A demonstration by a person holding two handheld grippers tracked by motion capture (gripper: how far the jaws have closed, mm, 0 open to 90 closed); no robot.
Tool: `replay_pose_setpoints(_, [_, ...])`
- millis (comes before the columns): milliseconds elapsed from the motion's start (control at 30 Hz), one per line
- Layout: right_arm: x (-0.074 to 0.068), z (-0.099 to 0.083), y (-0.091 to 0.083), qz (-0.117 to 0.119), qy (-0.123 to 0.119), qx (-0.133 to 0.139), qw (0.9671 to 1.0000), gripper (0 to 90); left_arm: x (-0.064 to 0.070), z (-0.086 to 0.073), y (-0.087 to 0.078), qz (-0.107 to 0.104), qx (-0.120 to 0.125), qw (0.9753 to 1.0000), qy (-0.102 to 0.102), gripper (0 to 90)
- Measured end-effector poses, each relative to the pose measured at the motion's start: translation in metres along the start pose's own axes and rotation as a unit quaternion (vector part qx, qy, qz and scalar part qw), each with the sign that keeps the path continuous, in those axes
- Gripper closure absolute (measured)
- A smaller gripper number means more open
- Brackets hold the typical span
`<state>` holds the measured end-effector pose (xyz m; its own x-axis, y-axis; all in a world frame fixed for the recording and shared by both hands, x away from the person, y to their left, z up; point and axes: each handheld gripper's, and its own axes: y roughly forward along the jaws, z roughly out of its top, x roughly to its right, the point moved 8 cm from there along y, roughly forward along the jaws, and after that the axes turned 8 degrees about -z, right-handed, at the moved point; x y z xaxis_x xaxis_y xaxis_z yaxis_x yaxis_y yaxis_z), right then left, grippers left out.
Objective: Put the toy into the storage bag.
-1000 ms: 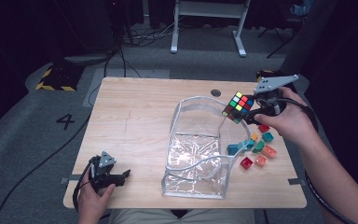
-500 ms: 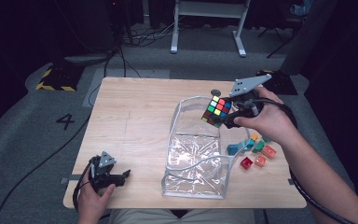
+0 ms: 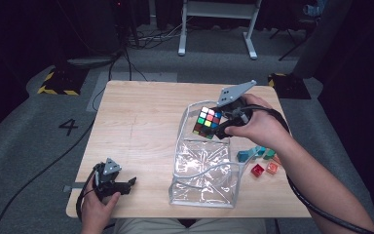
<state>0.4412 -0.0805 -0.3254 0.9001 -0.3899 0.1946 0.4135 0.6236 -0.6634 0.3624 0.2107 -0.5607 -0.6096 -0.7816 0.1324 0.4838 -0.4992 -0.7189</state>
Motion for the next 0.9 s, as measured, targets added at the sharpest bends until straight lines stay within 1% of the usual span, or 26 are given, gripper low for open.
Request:
replay_pose_setpoints(67, [-0.005,0.002,0.009,0.009,-0.008,-0.002,0.9999,34.1,0.0,0.0,0.0,0.002,0.0,1.0,0.0,16.4])
replay_pose_setpoints(167, [-0.01,0.005,0.015,0.019,-0.008,-0.001,0.9998,34.1,0.0,0.0,0.0,0.001,-0.002,1.0,0.0,16.3])
replay_pose_setpoints(233, [-0.012,0.006,0.017,0.021,-0.008,-0.001,0.9997,34.1,0.0,0.0,0.0,0.0,-0.002,1.0,0.0,16.3])
replay_pose_setpoints(267, [-0.016,0.007,0.021,0.026,-0.01,-0.004,0.9996,34.0,0.0,0.0,0.0,0.0,-0.002,1.0,0.001,16.2])
replay_pose_setpoints(333, [-0.018,0.007,0.023,0.028,-0.011,-0.007,0.9995,34.1,0.0,0.0,0.0,0.0,-0.002,1.0,0.001,16.2])
replay_pose_setpoints(367, [-0.021,0.007,0.028,0.033,-0.013,-0.012,0.9993,34.1,0.0,0.0,0.0,0.001,-0.001,1.0,0.001,16.2])
replay_pose_setpoints(500, [-0.027,0.009,0.033,0.04,-0.016,-0.014,0.999,34.1,0.0,0.0,0.0,0.002,-0.001,1.0,0.001,16.1])
replay_pose_setpoints(533, [-0.031,0.009,0.036,0.045,-0.013,-0.02,0.9987,34.0,0.0,0.0,0.0,0.001,-0.001,1.0,0.001,16.1])
replay_pose_setpoints(567, [-0.033,0.009,0.038,0.047,-0.015,-0.021,0.9985,34.1,0.0,0.0,0.0,0.001,-0.001,1.0,0.001,16.1])
replay_pose_setpoints(667, [-0.036,0.009,0.042,0.051,-0.021,-0.025,0.9982,34.1,0.0,0.0,0.0,0.001,-0.001,1.0,0.001,16.1])
replay_pose_setpoints(767, [-0.039,0.009,0.049,0.054,-0.029,-0.026,0.9978,34.1,0.0,0.0,0.0,0.001,-0.001,1.0,0.001,16.1])
replay_pose_setpoints(800, [-0.042,0.007,0.054,0.056,-0.03,-0.03,0.9975,34.1,0.0,0.0,0.0,0.001,-0.001,1.0,0.001,16.0])
replay_pose_setpoints(867, [-0.042,0.006,0.057,0.057,-0.034,-0.032,0.9973,34.1,0.0,0.0,0.0,0.001,-0.001,1.0,0.001,16.1])
replay_pose_setpoints(900, [-0.044,0.002,0.063,0.059,-0.035,-0.042,0.9968,34.0,0.0,0.0,0.0,0.001,-0.001,1.0,0.001,16.0])
